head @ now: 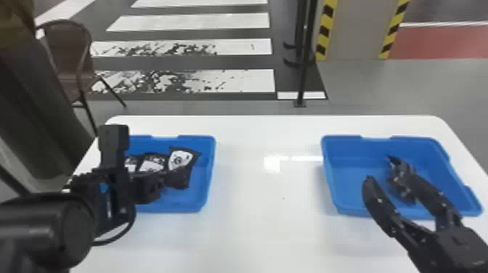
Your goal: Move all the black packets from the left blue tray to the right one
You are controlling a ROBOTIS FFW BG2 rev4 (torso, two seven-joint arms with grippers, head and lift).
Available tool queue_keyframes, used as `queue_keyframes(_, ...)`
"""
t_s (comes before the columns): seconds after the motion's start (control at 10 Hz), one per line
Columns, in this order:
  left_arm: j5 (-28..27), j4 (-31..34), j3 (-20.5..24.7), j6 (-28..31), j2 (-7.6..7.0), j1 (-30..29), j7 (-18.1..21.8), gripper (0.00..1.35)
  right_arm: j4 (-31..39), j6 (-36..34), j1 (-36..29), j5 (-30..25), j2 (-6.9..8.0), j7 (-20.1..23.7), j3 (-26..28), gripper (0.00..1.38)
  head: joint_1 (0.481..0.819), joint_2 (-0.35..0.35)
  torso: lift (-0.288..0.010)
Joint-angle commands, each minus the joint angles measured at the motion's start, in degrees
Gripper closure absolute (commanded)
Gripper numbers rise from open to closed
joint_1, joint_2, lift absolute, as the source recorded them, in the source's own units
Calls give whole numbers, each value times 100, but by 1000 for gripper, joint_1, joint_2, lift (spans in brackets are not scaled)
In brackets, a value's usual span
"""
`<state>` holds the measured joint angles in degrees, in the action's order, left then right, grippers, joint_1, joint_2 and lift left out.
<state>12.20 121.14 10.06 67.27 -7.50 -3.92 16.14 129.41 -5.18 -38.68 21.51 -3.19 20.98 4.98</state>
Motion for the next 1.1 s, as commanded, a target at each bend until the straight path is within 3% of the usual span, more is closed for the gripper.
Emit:
queue_keyframes(0.0, 356, 606, -23, -216, -6, -409, 91, 1211, 17, -227, 155, 237, -138, 55, -258, 228, 695, 77, -140)
queue_keyframes(0.2, 871, 873, -332, -652, -41, -662, 311, 1211, -137, -550, 521, 272, -164, 354, -338, 228, 695, 78, -140)
queue_keyframes(0.5, 1190, 957, -800, -807, -112, -733, 451, 1211, -587, -832, 1196, 432, -182, 741, -521, 228, 695, 22, -140)
queue_keyframes(0.7, 1430, 957, -1212, -877, -156, -690, 469, 1211, -742, -986, 1477, 774, -305, 741, -806, 226, 695, -2, -140)
queue_keyframes(1.0, 1727, 957, -1669, -934, -226, -550, 486, 1211, -1009, -986, 1773, 1083, -375, 732, -1035, 228, 695, -34, -140)
